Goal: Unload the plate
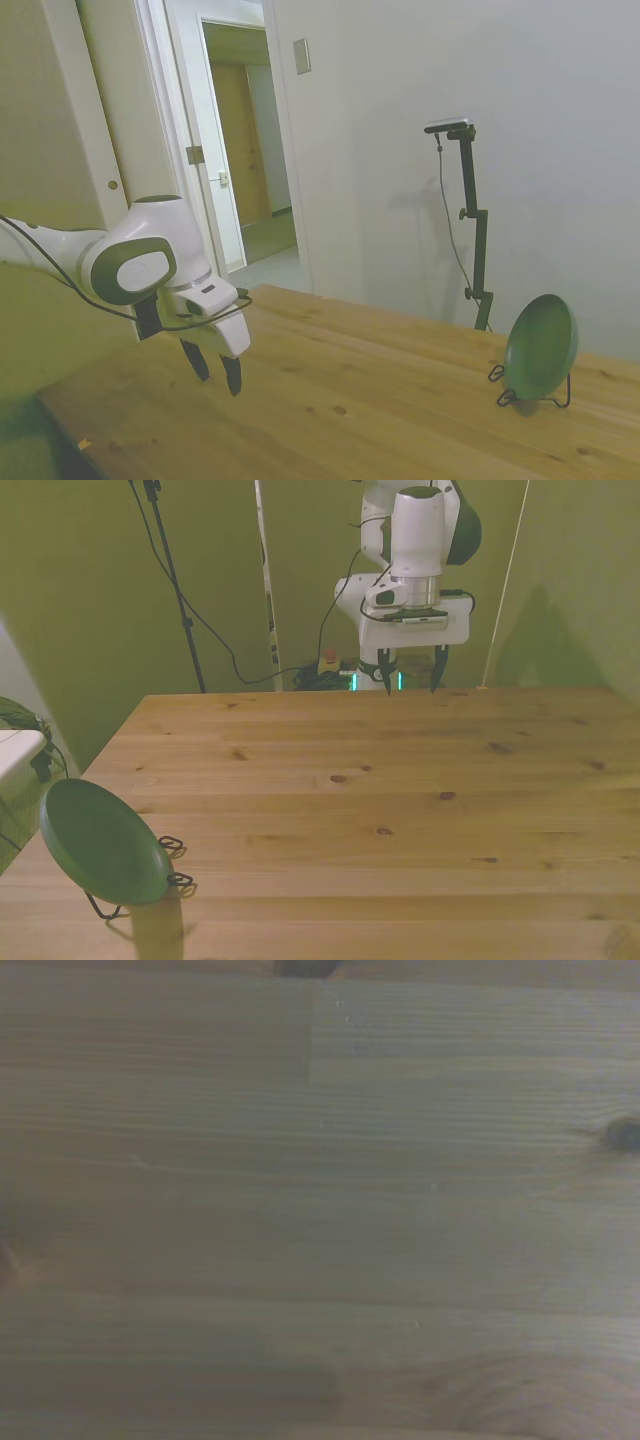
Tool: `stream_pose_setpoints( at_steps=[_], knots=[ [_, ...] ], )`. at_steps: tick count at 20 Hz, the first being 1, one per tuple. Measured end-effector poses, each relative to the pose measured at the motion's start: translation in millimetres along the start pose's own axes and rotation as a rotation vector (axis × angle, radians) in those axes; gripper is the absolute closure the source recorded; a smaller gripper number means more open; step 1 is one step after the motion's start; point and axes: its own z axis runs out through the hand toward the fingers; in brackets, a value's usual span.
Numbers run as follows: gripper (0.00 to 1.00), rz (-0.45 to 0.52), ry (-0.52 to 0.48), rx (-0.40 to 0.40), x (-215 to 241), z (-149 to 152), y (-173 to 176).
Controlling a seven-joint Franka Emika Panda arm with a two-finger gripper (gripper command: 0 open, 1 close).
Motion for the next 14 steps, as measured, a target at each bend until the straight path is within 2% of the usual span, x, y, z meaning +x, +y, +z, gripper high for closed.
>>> stream_pose_setpoints(
  at_steps=[4,8,14],
  knots=[
    [0.00,0.037,-0.001,0.026,14,-8,3],
    [0.00,0.110,0.049,0.052,66,-33,8],
    [0.00,0.216,0.096,0.050,149,-44,11]
  ],
)
